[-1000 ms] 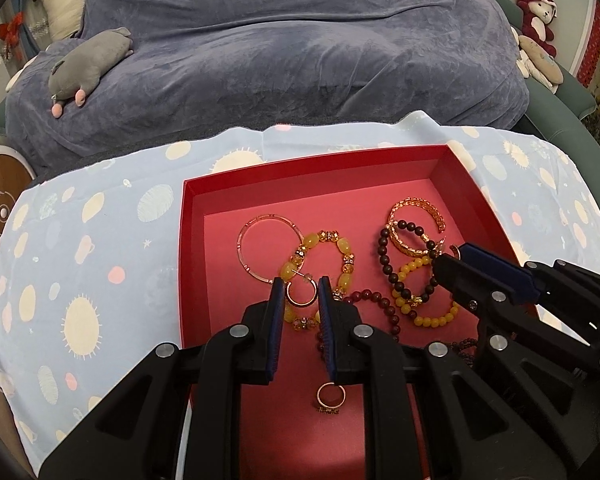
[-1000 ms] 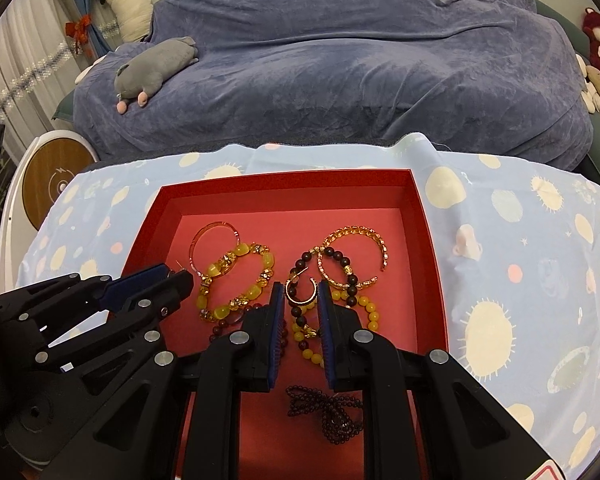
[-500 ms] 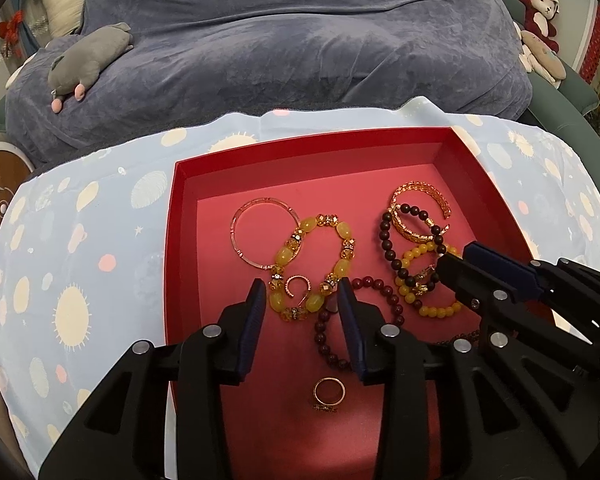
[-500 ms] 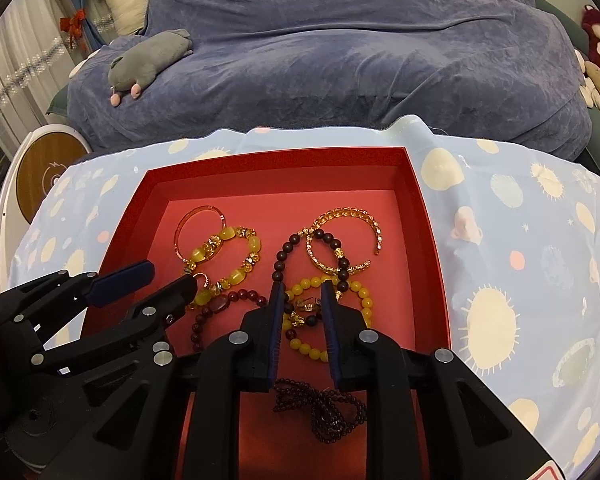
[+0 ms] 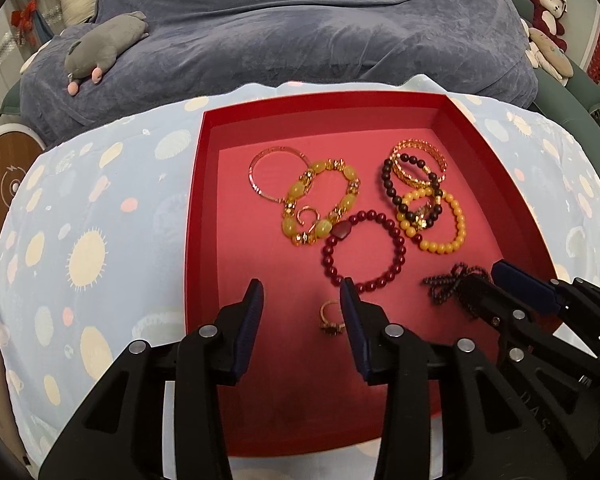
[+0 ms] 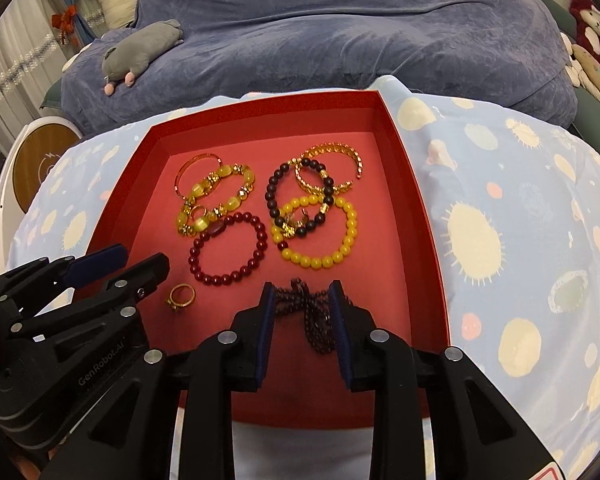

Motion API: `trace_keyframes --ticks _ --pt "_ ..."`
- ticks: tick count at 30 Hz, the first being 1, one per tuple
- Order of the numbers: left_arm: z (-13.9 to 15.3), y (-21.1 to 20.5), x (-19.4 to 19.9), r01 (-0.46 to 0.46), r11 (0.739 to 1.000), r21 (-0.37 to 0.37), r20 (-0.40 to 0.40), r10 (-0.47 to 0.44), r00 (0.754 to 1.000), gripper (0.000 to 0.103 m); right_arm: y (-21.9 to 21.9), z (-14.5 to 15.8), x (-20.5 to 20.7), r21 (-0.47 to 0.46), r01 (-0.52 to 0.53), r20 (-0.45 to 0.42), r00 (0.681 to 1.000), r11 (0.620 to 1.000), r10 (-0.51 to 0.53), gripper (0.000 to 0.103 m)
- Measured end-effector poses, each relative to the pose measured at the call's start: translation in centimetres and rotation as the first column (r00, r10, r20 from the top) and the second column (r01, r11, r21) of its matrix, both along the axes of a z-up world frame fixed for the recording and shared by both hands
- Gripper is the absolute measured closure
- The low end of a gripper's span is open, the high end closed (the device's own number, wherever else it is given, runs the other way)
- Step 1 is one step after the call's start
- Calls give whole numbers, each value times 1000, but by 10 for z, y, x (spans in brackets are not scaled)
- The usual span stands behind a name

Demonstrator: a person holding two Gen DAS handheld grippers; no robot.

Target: Organize jewelry

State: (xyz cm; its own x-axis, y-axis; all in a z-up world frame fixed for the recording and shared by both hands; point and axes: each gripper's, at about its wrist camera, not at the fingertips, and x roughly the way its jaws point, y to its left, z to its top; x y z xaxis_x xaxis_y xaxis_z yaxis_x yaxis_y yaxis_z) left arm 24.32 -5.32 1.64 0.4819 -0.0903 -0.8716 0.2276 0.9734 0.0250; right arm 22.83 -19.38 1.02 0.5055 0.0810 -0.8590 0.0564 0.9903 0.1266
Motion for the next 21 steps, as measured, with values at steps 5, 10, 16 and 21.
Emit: trace_keyframes --ticks 5,10,16,21 --pt "-6 10 -21 -11 1000 10 -13 11 1000 65 2 -2 -22 -17 12 -2 1000 1000 -12 76" --pt "-6 22 -28 -7 1000 23 -11 7 1000 65 10 0 -33 -10 13 -5 1000 1000 -13 76" --pt "-6 34 -29 -20 1000 24 -13 20 1000 65 23 -1 -41 1 8 -13 1000 1000 -8 74" --pt "-6 35 -32 -7 1000 30 -16 7 1000 65 14 -3 -41 -5 25 -26 999 1000 -25 74"
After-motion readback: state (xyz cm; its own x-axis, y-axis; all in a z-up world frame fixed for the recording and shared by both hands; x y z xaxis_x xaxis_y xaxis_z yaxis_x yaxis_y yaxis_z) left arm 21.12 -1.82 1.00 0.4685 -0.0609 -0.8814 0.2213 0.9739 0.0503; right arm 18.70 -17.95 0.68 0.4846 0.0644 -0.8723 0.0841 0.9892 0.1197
